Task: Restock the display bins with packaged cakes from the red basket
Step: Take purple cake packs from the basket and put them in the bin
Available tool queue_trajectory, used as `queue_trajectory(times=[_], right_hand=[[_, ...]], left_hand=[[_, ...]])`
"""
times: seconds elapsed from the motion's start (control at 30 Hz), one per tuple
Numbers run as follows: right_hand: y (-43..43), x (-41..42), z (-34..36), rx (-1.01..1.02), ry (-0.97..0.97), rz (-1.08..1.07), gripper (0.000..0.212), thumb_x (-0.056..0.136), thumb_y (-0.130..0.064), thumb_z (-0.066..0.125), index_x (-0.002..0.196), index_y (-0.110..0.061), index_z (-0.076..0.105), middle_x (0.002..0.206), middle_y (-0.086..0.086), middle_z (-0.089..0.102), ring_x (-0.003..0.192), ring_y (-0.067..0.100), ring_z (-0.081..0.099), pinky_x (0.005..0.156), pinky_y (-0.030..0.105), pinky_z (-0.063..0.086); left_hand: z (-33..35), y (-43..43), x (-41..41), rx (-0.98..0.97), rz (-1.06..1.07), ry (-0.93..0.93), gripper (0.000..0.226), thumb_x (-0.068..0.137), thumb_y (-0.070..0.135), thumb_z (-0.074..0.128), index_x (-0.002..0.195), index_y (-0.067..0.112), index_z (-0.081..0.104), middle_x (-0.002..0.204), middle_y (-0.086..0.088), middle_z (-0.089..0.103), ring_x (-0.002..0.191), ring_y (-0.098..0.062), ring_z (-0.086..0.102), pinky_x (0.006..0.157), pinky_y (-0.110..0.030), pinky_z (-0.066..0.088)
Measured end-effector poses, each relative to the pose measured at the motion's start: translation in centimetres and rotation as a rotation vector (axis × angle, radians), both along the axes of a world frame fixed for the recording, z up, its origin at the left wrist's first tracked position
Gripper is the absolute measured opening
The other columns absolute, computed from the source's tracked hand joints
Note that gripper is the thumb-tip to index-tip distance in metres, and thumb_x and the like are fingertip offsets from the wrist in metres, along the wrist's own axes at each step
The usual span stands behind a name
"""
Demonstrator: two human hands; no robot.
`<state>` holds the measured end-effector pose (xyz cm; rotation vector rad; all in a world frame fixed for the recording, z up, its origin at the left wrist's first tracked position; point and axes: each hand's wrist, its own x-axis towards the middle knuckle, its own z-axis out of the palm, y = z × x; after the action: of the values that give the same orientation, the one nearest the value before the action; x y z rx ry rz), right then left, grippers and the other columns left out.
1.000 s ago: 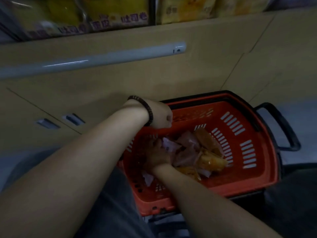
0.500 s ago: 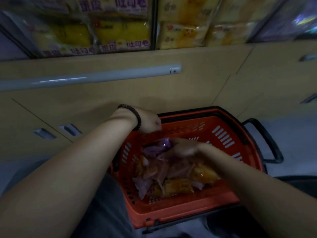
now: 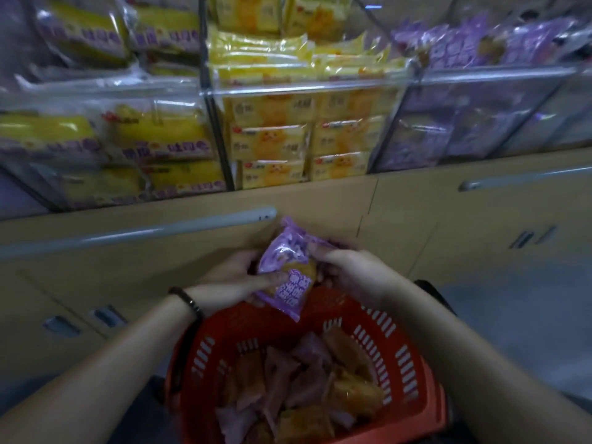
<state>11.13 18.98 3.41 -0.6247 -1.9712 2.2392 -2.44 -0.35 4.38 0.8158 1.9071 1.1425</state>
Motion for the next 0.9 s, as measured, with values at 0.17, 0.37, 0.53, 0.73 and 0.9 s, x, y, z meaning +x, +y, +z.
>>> queue_trajectory(times=[0.17, 0.37, 0.53, 0.73, 0.9], right_hand=[[1.0, 2.7, 4.1, 0.178, 0.168, 0.173, 0.044, 0.075, -0.018, 0.091, 0.114, -0.011, 0.073, 0.106, 0.008, 0.079, 0.095, 0.030, 0.073, 0.085, 0.043, 0.054], [-0.1, 3.1, 5.4, 0.305, 0.295, 0.109, 0.019, 0.084, -0.009, 0.087, 0.095, -0.015, 0.073, 0.086, 0.017, 0.074, 0.074, 0.025, 0.069, 0.068, 0.054, 0.057], [1.7, 4.0, 10.4, 0.312, 0.488, -0.015, 0.023, 0.080, -0.019, 0.086, 0.102, -0.020, 0.077, 0.080, 0.006, 0.066, 0.065, 0.020, 0.051, 0.057, 0.036, 0.044], [4.0, 5.9, 18.1, 0.446, 0.658, -0.158, 0.031, 0.086, -0.012, 0.084, 0.115, -0.015, 0.075, 0.078, 0.001, 0.073, 0.070, 0.014, 0.069, 0.061, 0.029, 0.054], [6.0, 5.1, 22.3, 0.525, 0.750, -0.394, 0.048, 0.078, -0.023, 0.090, 0.121, -0.020, 0.071, 0.080, -0.008, 0.073, 0.075, 0.012, 0.073, 0.064, 0.028, 0.060]], left_hand=[[4.2, -0.4, 2.6, 0.186, 0.083, 0.058, 0.026, 0.093, 0.014, 0.077, 0.118, 0.014, 0.073, 0.104, 0.008, 0.081, 0.098, -0.005, 0.076, 0.085, -0.020, 0.058], [5.7, -0.8, 5.2, 0.331, 0.244, 0.216, 0.049, 0.071, 0.024, 0.096, 0.113, 0.012, 0.075, 0.106, -0.001, 0.081, 0.104, -0.021, 0.077, 0.089, -0.033, 0.062], [11.3, -0.3, 5.8, 0.576, 0.334, 0.340, 0.068, 0.066, 0.002, 0.089, 0.126, 0.006, 0.057, 0.110, -0.011, 0.074, 0.093, -0.020, 0.076, 0.077, -0.030, 0.063], [21.1, 1.8, 6.0, 0.404, 0.098, 0.587, 0.054, 0.071, 0.028, 0.090, 0.121, 0.036, 0.068, 0.110, 0.001, 0.078, 0.092, -0.021, 0.078, 0.079, -0.041, 0.065], [27.9, 5.7, 5.2, 0.307, 0.106, 0.768, 0.040, 0.070, 0.023, 0.096, 0.099, 0.040, 0.073, 0.097, 0.009, 0.079, 0.080, -0.013, 0.077, 0.073, -0.042, 0.066]])
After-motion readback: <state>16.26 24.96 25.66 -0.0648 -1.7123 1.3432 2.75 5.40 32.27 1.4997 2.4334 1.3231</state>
